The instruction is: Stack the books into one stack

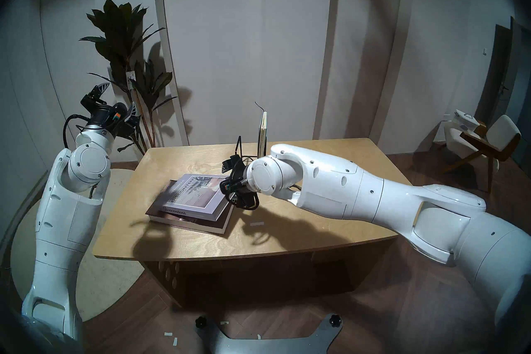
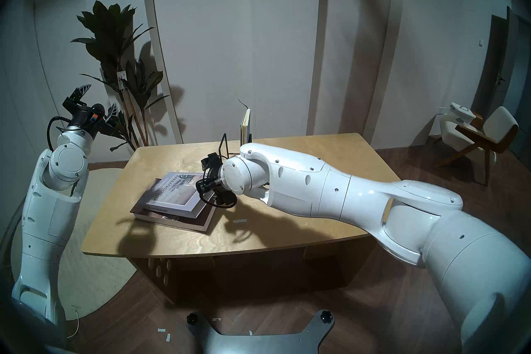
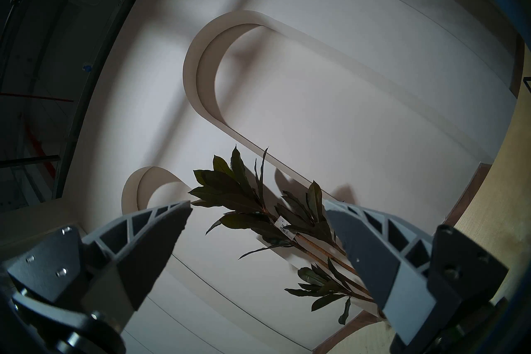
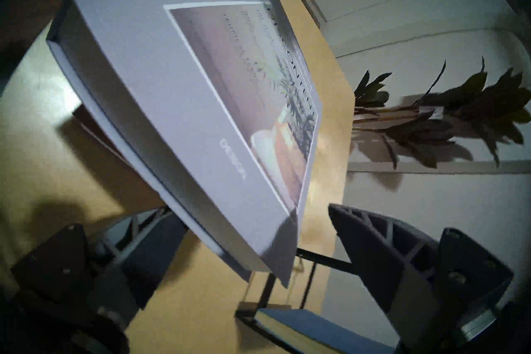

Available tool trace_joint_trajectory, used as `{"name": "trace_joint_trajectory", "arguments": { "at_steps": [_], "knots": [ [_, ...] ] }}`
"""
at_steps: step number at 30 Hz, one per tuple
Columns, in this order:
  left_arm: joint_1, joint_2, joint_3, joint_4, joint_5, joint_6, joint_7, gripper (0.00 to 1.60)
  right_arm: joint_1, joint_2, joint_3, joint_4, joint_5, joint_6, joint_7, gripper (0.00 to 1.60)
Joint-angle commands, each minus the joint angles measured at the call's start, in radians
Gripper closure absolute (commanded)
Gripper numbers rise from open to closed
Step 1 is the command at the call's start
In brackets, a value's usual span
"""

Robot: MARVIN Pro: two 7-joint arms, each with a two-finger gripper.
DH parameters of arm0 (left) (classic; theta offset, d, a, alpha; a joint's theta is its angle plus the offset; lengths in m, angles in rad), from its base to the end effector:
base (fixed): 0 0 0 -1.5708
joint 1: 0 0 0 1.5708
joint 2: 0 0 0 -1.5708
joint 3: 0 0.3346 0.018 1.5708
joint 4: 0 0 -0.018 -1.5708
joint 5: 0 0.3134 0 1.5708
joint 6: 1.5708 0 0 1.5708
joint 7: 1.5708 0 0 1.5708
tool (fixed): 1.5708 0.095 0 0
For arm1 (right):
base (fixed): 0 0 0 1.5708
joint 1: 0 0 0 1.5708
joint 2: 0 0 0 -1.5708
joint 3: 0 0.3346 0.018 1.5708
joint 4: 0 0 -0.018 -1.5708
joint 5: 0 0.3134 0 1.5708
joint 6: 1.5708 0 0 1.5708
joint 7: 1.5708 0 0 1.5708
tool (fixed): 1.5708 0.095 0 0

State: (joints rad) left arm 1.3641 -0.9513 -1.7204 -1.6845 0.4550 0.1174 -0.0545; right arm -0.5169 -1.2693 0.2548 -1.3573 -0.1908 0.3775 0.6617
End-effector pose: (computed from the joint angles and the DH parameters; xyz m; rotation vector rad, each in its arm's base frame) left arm 0.4582 0.2368 -0.1310 -1.3441 0.6479 -1.6496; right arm 0.5117 0.2243 -0.2385 1.4367 2.3817 1.1733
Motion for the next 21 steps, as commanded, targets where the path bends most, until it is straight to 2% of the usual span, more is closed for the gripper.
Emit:
{"name": "trace_joint_trajectory", "arguments": {
  "at_steps": [1, 4, 5, 7, 10, 13, 14, 17, 19, 21],
  "knots": [
    [-0.020, 0.003, -0.005, -0.014, -0.002, -0.001, 0.003, 0.00, 0.043, -0.056, 0.080, 0.064, 0.156, 0.089, 0.117, 0.00],
    [-0.021, 0.003, -0.005, -0.014, -0.002, -0.001, 0.003, 0.00, 0.076, -0.066, 0.072, 0.099, 0.215, 0.124, 0.183, 0.00],
    [-0.021, 0.003, -0.005, -0.014, -0.002, -0.001, 0.003, 0.00, 0.079, -0.062, 0.068, 0.097, 0.215, 0.121, 0.182, 0.00],
    [-0.021, 0.003, -0.005, -0.014, -0.002, 0.000, 0.003, 0.00, 0.098, -0.073, 0.071, 0.130, 0.250, 0.137, 0.242, 0.00],
    [-0.021, 0.003, -0.005, -0.014, -0.002, 0.000, 0.003, 0.00, 0.099, -0.095, 0.109, 0.180, 0.286, 0.149, 0.288, 0.00],
    [-0.021, 0.003, -0.005, -0.014, -0.002, 0.000, 0.003, 0.00, 0.090, -0.114, 0.136, 0.219, 0.298, 0.156, 0.253, 0.00],
    [-0.021, 0.003, -0.005, -0.014, -0.002, 0.000, 0.003, 0.00, 0.079, -0.123, 0.158, 0.233, 0.311, 0.183, 0.228, 0.00],
    [-0.021, 0.003, -0.005, -0.014, -0.002, 0.000, 0.003, 0.00, 0.049, -0.132, 0.213, 0.249, 0.324, 0.199, 0.154, 0.00],
    [-0.021, 0.003, -0.005, -0.014, -0.002, 0.000, 0.003, 0.00, 0.030, -0.126, 0.253, 0.249, 0.307, 0.205, 0.129, 0.00],
    [-0.021, 0.003, -0.005, -0.014, -0.002, 0.000, 0.003, 0.00, 0.012, -0.111, 0.286, 0.243, 0.331, 0.209, 0.103, 0.00]
  ]
}}
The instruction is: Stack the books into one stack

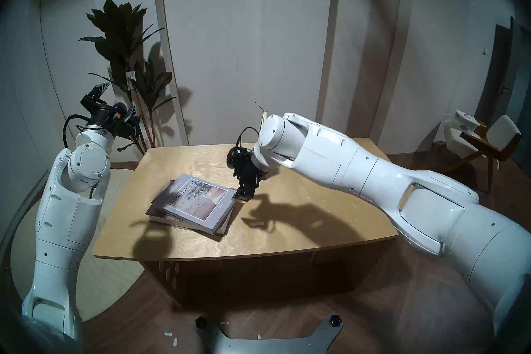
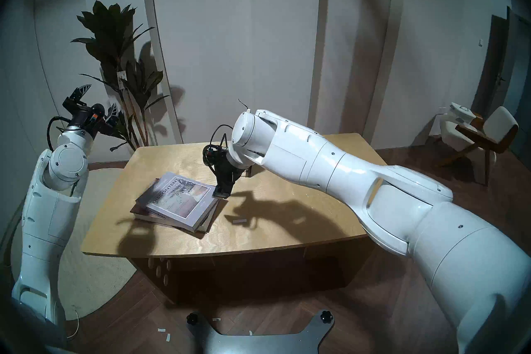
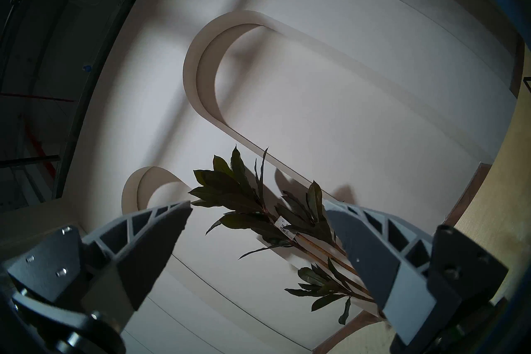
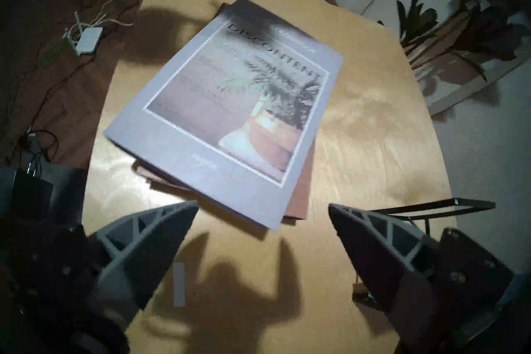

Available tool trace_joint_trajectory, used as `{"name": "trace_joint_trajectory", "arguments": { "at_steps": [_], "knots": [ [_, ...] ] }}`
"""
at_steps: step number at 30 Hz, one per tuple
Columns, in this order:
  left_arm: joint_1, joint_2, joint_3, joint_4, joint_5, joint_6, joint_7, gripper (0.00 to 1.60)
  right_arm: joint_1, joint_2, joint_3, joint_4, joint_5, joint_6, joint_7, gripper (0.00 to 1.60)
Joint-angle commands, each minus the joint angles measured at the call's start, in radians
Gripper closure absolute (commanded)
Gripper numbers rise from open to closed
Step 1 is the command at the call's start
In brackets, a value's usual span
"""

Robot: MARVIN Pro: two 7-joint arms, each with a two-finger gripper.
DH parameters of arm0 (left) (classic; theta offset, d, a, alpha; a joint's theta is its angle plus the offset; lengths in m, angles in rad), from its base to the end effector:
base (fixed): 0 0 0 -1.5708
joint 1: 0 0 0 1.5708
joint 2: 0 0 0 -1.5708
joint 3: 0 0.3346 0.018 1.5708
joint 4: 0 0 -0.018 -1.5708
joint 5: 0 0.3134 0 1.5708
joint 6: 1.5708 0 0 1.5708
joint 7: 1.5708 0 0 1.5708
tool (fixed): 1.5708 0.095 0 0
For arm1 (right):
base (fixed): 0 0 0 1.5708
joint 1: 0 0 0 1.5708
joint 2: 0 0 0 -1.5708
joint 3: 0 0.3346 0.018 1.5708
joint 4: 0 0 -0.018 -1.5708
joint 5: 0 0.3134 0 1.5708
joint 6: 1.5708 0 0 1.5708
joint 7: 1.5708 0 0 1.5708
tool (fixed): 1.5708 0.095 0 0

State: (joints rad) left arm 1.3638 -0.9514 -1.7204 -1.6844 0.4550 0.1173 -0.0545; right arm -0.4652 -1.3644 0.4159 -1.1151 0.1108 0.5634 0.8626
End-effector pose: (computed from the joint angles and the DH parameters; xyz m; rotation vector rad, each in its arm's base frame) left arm 0.4583 0.2368 -0.1309 -1.3439 0.6477 -1.6498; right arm 0.5560 0.2136 -0.2082 -1.9374 -2.0179 -0.9354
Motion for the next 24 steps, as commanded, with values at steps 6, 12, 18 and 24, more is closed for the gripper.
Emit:
{"name": "trace_joint_trajectory", "arguments": {
  "at_steps": [6, 12, 18, 24],
  "knots": [
    [-0.020, 0.003, -0.005, -0.014, -0.002, -0.001, 0.003, 0.00, -0.102, 0.052, 0.203, -0.122, -0.009, -0.033, -0.216, 0.00],
    [-0.018, 0.004, -0.005, -0.013, -0.001, -0.002, 0.003, 0.00, -0.115, 0.095, 0.278, -0.198, -0.021, -0.082, -0.310, 0.00],
    [-0.017, 0.004, -0.005, -0.013, -0.001, -0.003, 0.003, 0.00, -0.153, 0.175, 0.386, -0.284, -0.006, -0.084, -0.417, 0.00],
    [-0.015, 0.004, -0.005, -0.012, 0.000, -0.003, 0.003, 0.00, -0.188, 0.237, 0.494, -0.349, 0.035, -0.094, -0.495, 0.00]
  ]
}}
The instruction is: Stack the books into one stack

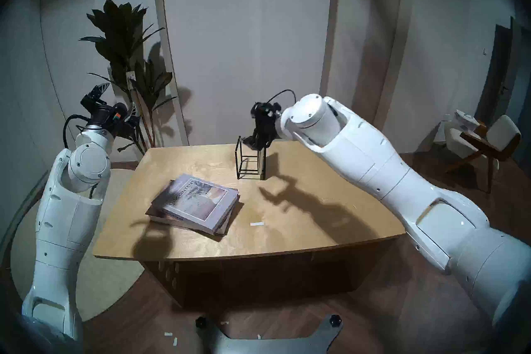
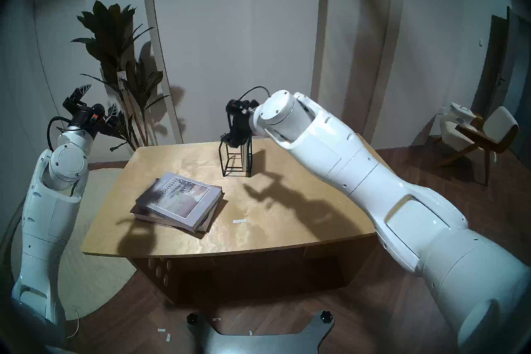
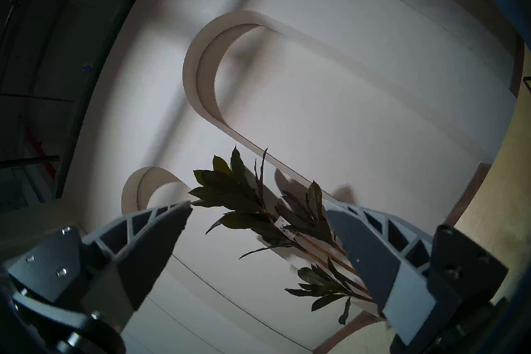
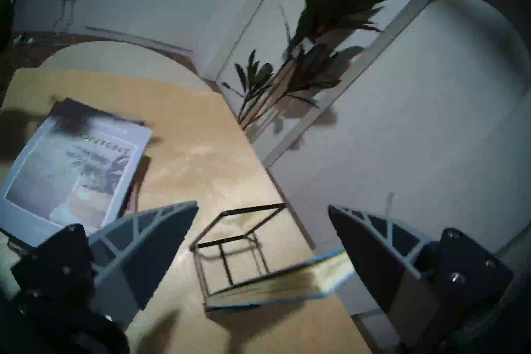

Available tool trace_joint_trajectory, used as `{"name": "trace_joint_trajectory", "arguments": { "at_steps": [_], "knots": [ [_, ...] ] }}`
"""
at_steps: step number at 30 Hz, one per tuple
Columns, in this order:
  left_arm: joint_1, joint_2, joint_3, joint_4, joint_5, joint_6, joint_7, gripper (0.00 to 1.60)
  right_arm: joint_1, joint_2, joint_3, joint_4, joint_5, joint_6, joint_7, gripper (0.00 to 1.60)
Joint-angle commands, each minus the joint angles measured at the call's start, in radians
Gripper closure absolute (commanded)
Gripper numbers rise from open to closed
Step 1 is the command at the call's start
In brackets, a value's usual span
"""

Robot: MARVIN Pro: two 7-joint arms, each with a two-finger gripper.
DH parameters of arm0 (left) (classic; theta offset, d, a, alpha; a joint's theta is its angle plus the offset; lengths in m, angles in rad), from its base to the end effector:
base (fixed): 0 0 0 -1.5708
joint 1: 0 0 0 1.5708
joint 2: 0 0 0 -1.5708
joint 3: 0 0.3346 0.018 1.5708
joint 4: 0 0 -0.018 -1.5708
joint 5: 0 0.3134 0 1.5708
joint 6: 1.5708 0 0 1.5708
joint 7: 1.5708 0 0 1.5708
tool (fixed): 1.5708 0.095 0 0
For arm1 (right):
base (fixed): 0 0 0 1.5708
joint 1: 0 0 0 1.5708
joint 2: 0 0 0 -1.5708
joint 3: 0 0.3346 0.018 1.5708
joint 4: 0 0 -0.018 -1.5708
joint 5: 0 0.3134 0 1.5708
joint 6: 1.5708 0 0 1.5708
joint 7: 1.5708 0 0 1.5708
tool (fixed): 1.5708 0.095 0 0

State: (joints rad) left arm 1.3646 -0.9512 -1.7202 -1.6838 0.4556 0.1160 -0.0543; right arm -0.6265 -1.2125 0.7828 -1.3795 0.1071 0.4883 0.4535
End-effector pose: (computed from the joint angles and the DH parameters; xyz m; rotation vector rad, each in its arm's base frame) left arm 0.4582 0.2368 -0.1313 -1.3436 0.6493 -1.6493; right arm 0.5794 0.1272 -0.1201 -1.9887 -1.5669 -1.8004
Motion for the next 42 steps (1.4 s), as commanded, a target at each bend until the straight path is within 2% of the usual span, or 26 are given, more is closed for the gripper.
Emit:
{"name": "trace_joint_trajectory", "arguments": {
  "at_steps": [1, 4, 5, 7, 14, 20, 26, 32, 38, 42],
  "knots": [
    [-0.016, 0.004, -0.005, -0.012, -0.001, -0.002, 0.003, 0.00, -0.024, 0.099, 0.135, -0.087, 0.044, -0.019, -0.096, 0.00],
    [-0.015, 0.004, -0.005, -0.011, -0.001, -0.002, 0.003, 0.00, -0.059, 0.133, 0.204, -0.113, 0.065, -0.024, -0.138, 0.00],
    [-0.015, 0.004, -0.005, -0.011, 0.000, -0.003, 0.003, 0.00, -0.065, 0.143, 0.194, -0.113, 0.078, -0.023, -0.153, 0.00],
    [-0.014, 0.004, -0.005, -0.011, 0.000, -0.003, 0.003, 0.00, -0.102, 0.168, 0.248, -0.124, 0.095, -0.024, -0.167, 0.00],
    [-0.013, 0.004, -0.005, -0.009, 0.000, -0.003, 0.003, 0.00, -0.216, 0.226, 0.339, -0.142, 0.157, -0.023, -0.218, 0.00],
    [-0.027, 0.008, 0.035, -0.037, 0.023, -0.019, -0.001, 0.00, -0.287, 0.287, 0.406, -0.067, 0.198, 0.001, -0.255, 0.00],
    [-0.035, -0.017, 0.119, -0.052, 0.030, -0.033, -0.012, 0.00, -0.371, 0.332, 0.474, 0.005, 0.243, 0.004, -0.285, 0.00],
    [-0.048, -0.062, 0.232, -0.055, 0.042, -0.033, -0.029, 0.00, -0.463, 0.363, 0.555, 0.068, 0.292, 0.007, -0.314, 0.00],
    [-0.080, -0.107, 0.339, -0.046, 0.075, -0.021, -0.052, 0.00, -0.541, 0.355, 0.624, 0.092, 0.350, -0.007, -0.329, 0.00],
    [-0.110, -0.113, 0.396, -0.057, 0.133, -0.023, -0.046, 0.00, -0.581, 0.348, 0.666, 0.099, 0.387, -0.019, -0.336, 0.00]
  ]
}}
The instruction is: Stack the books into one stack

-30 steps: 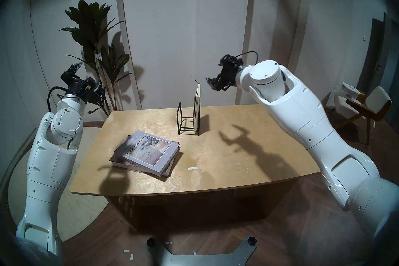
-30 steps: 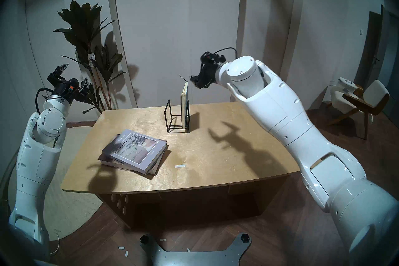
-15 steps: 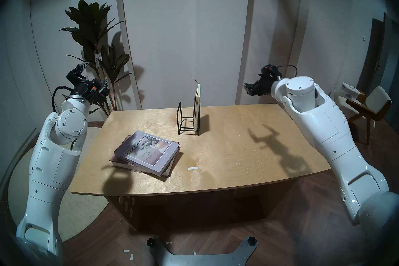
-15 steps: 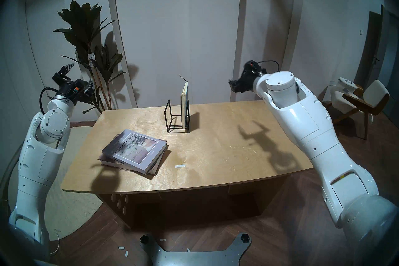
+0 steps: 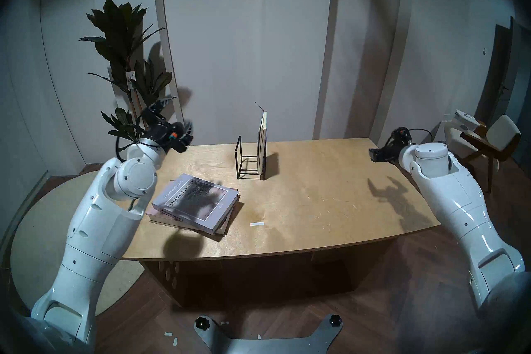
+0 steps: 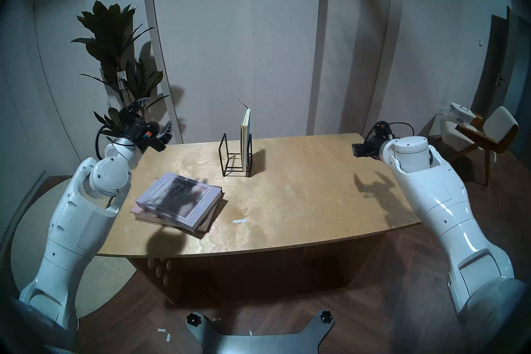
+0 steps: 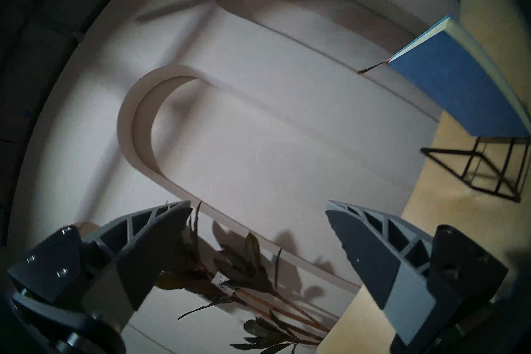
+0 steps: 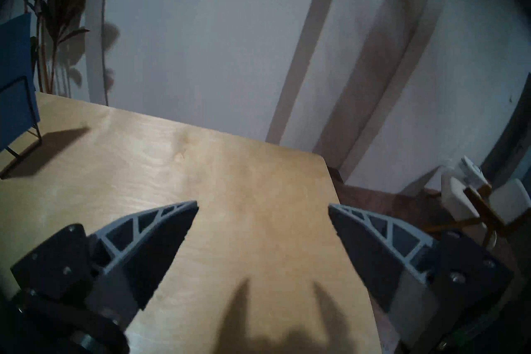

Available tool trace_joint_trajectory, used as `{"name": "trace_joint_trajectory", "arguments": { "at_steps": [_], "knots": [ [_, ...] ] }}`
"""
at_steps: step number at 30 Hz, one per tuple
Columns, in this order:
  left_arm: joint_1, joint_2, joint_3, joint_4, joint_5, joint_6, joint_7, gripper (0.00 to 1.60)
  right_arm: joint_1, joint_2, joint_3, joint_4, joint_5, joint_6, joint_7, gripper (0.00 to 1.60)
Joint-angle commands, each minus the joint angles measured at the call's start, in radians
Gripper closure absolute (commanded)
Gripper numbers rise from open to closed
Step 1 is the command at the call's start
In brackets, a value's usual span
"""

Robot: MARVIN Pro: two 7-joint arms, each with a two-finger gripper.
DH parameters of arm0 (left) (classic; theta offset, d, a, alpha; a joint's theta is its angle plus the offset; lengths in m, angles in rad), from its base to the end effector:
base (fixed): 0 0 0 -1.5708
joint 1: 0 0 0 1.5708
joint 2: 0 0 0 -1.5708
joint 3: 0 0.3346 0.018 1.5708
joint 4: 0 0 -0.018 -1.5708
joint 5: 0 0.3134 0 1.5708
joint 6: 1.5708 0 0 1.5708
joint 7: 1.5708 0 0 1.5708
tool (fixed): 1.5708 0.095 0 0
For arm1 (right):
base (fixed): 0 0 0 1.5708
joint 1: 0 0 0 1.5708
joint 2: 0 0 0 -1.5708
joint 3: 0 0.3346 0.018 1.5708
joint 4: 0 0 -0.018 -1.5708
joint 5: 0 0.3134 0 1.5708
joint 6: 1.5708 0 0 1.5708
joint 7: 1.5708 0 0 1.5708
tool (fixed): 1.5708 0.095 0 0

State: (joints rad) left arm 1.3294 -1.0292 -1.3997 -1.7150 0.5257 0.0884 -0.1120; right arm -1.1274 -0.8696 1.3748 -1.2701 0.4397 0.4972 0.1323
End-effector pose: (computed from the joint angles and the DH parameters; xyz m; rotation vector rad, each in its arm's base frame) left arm 0.4787 0.0916 -0.1935 -1.3723 1.0449 -1.7718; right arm 0.5255 -0.2449 -0.2501 2.5003 0.2416 1.6045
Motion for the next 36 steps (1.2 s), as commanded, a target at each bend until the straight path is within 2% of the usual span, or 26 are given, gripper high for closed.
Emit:
{"name": "trace_joint_trajectory", "arguments": {
  "at_steps": [1, 6, 16, 21, 25, 30, 36],
  "knots": [
    [-0.084, -0.036, 0.089, -0.027, 0.076, 0.003, 0.012, 0.00, -0.090, 0.004, 0.085, -0.010, 0.064, -0.031, -0.017, 0.00],
    [-0.131, -0.025, 0.146, -0.044, 0.161, -0.014, 0.021, 0.00, -0.124, -0.003, 0.125, -0.010, 0.098, -0.043, -0.025, 0.00],
    [-0.180, 0.001, 0.247, -0.060, 0.329, -0.053, 0.035, 0.00, -0.163, -0.017, 0.159, -0.012, 0.137, -0.055, -0.033, 0.00],
    [-0.218, 0.010, 0.318, -0.044, 0.443, -0.076, 0.037, 0.00, -0.193, -0.027, 0.189, -0.013, 0.163, -0.067, -0.043, 0.00],
    [-0.240, 0.016, 0.346, -0.039, 0.495, -0.090, 0.039, 0.00, -0.208, -0.029, 0.204, -0.009, 0.174, -0.072, -0.049, 0.00],
    [-0.288, 0.022, 0.401, -0.012, 0.603, -0.110, 0.033, 0.00, -0.240, -0.035, 0.237, -0.003, 0.196, -0.080, -0.061, 0.00],
    [-0.321, 0.015, 0.444, 0.010, 0.674, -0.127, 0.031, 0.00, -0.260, -0.043, 0.264, 0.002, 0.222, -0.085, -0.062, 0.00]
  ]
}}
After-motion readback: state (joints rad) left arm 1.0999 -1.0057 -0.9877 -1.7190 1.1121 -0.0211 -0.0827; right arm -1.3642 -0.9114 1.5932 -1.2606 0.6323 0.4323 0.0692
